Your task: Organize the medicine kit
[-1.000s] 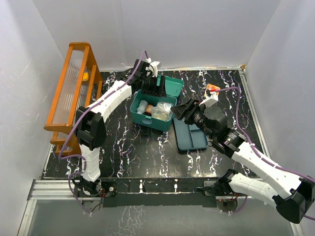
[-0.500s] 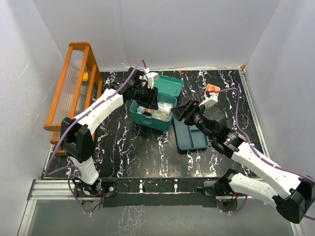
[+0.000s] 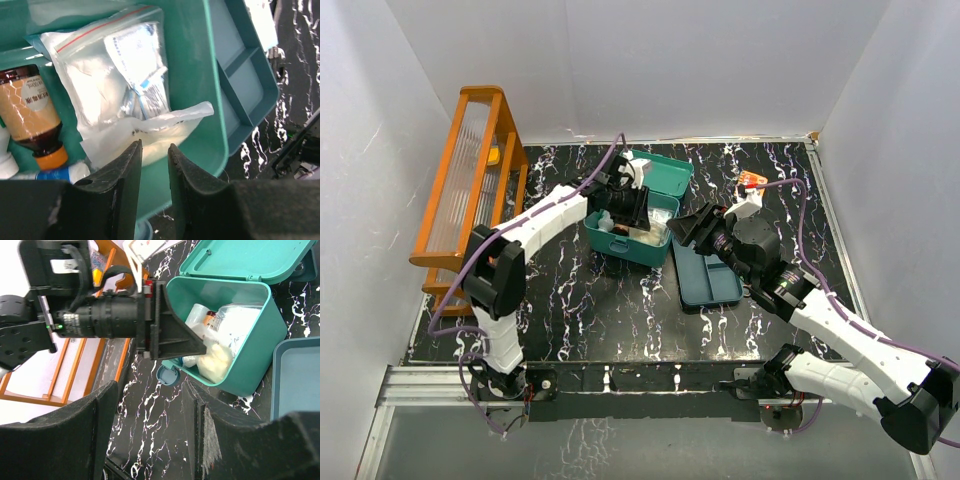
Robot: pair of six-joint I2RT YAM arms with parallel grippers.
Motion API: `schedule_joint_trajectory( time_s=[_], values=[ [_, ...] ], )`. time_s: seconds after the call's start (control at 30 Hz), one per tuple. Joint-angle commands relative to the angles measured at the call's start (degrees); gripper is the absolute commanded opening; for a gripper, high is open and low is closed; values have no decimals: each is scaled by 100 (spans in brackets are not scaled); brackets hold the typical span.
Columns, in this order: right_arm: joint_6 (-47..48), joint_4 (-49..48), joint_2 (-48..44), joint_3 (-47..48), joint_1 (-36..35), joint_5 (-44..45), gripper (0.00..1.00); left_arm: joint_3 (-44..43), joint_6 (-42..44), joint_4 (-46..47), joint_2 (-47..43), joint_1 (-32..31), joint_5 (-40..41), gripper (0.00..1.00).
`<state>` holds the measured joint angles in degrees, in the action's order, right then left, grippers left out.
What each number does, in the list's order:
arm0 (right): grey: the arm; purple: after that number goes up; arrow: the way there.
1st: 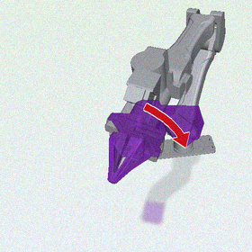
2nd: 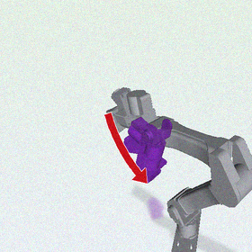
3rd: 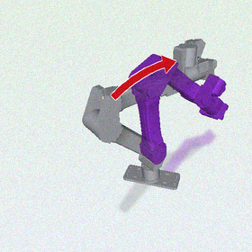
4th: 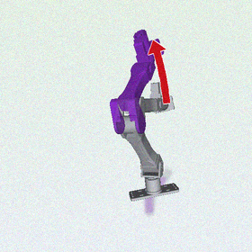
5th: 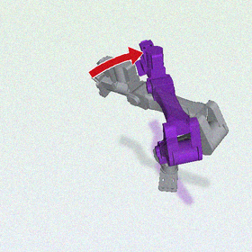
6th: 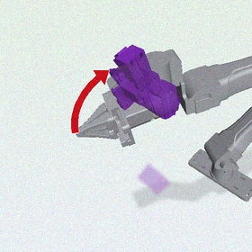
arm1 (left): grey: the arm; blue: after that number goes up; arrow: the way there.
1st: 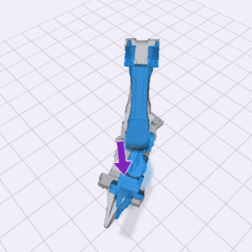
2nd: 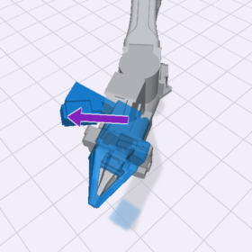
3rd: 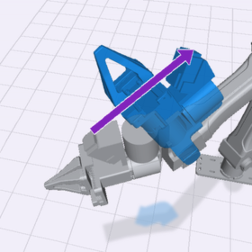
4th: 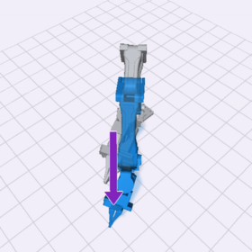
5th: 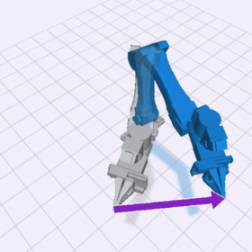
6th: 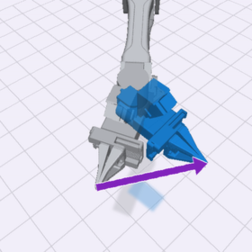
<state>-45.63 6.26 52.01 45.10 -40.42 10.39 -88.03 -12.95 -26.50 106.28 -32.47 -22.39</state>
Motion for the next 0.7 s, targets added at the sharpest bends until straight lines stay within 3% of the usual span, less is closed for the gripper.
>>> schedule_joint_trajectory(
  time_s=[0.0,0.67],
  values=[
    [-58,-199,-110,-28,18,96,52,-203,-153,182,349,-57,150,28],
    [-8,-187,-60,-45,18,130,52,-466,-223,841,1099,-84,772,38]
  ],
)
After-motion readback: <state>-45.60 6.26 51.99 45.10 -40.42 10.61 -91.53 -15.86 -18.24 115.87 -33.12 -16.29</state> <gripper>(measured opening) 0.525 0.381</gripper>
